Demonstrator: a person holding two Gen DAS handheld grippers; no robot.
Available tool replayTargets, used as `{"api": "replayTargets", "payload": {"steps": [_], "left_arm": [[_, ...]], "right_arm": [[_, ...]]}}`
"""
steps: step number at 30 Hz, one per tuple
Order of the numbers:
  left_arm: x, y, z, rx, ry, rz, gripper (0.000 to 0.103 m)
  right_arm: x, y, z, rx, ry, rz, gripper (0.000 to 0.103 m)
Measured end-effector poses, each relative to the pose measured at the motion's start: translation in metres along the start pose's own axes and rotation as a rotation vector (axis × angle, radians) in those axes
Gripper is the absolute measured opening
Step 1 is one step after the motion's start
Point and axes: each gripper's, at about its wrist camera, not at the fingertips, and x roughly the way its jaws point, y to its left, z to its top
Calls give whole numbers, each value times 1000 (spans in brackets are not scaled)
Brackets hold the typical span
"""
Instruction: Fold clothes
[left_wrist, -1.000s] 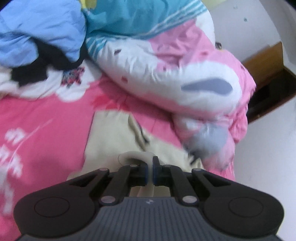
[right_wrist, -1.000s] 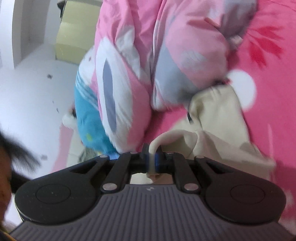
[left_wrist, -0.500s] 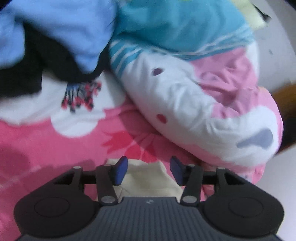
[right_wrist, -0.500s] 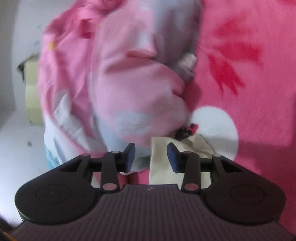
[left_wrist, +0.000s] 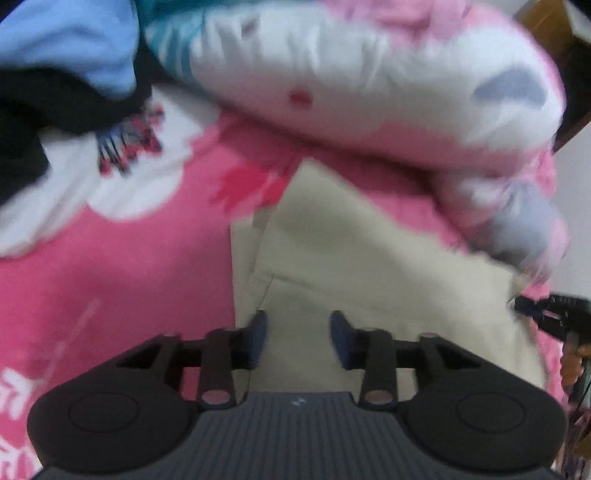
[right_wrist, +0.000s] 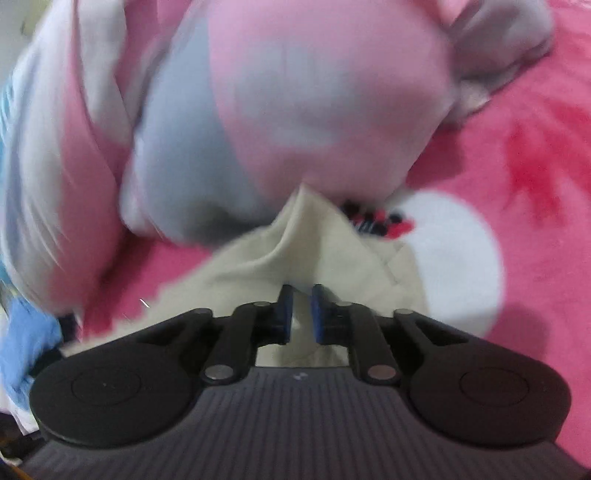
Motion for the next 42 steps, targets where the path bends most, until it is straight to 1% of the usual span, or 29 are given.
{"api": "replayTargets", "payload": {"steps": [1,2,3,4,5,6,7,8,10,11,13,15,17,18,19,20,21,22,24,28,31,34,36,37,38,39,40,41,42], "left_arm": [[-13,1,-1,-2,-20,10,59],[-22,4,-6,-37,-24,17,59],[-28,9,-13,-93,-18,22,61],[-35,15,-19,-148,-12,28,64],[-42,20,-26,-204,-6,33,64],[-49,25,-33,-260,0,39,66],[-56,31,-39,-315,6,44,67],[-63,36,-46,-371,12,50,68],[-58,46,-62,-481,37,12,71],[-54,50,-70,-535,51,-12,71],[-45,59,-86,-644,79,-61,72],[-32,65,-91,-700,64,-80,71],[-20,68,-89,-698,6,-94,67],[-15,69,-87,-690,-20,-93,50],[-11,70,-84,-696,-36,-88,29],[-9,71,-82,-709,-47,-81,24],[-10,72,-80,-719,-63,-76,18],[-16,70,-78,-714,-76,-73,16],[-34,63,-74,-686,-95,-67,15],[-73,56,-70,-662,-103,-95,14],[-90,59,-81,-619,-73,-69,15],[-75,70,-100,-581,-15,-38,15],[-55,74,-110,-531,22,-15,15],[-48,76,-114,-502,32,-6,18],[-46,78,-116,-497,35,0,20],[-48,81,-117,-505,33,0,25],[-51,82,-116,-512,31,1,31],[-56,84,-114,-513,28,13,35],[-61,85,-113,-510,24,32,38]], "right_arm": [[-17,0,0,-9,-22,-8,16],[-34,-1,-1,-2,-38,-18,24],[-50,-8,-7,46,-37,-36,33],[-67,-14,-13,95,-36,-54,37],[-83,-23,-21,158,-33,-68,45],[-95,-35,-32,256,-28,-72,50],[-102,-45,-46,342,-23,-69,52],[-106,-55,-60,429,-18,-60,57],[-112,-75,-87,597,-10,-39,62],[-109,-81,-99,657,-11,-22,65],[-102,-91,-121,769,-13,16,66],[-92,-96,-132,809,-18,69,66],[-82,-96,-133,783,-38,89,67],[-76,-98,-131,775,-48,86,57],[-71,-99,-129,773,-57,64,44],[-69,-100,-127,769,-67,58,20],[-73,-100,-125,759,-78,63,13],[-81,-94,-121,724,-90,56,12],[-99,-82,-112,660,-112,47,10],[-138,-63,-106,625,-117,83,9],[-158,-68,-112,597,-103,45,8],[-154,-86,-125,548,-61,-33,6],[-137,-97,-136,462,7,-100,6],[-127,-99,-141,413,38,-123,7],[-118,-103,-145,378,62,-135,10],[-116,-107,-146,384,62,-120,10],[-120,-109,-145,402,47,-113,14],[-128,-108,-143,399,23,-125,18],[-137,-107,-141,395,-5,-147,24]]}}
